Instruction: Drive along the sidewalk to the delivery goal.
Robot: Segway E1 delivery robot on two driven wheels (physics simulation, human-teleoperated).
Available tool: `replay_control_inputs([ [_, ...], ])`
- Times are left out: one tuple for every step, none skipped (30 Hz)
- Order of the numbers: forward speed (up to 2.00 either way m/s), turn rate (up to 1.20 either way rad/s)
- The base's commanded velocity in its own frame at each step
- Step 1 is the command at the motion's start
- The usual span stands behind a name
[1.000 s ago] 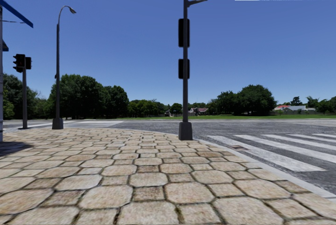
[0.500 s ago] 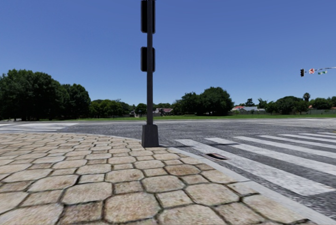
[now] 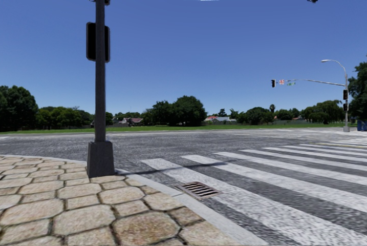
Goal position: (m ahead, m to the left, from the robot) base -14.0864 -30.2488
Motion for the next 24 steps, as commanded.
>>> replay_control_inputs([
  [2.0,-0.71],
  [2.0,-0.71],
  [2.0,-0.71],
  [2.0,-0.71],
  [2.0,-0.71],
  [2.0,-0.71],
  [2.0,-0.71],
  [1.93,-0.71],
  [1.84,-0.71],
  [1.84,-0.71],
  [1.79,-0.71],
  [1.77,-0.71],
  [1.7,-0.71],
  [1.7,-0.71],
  [1.65,-0.71],
  [1.61,-0.71],
  [1.58,-0.71],
  [1.58,-0.71],
  [1.55,-0.71],
  [1.53,-0.71],
  [1.52,-0.71],
  [1.52,-0.71],
  [1.51,-0.71],
  [1.51,-0.71],
])
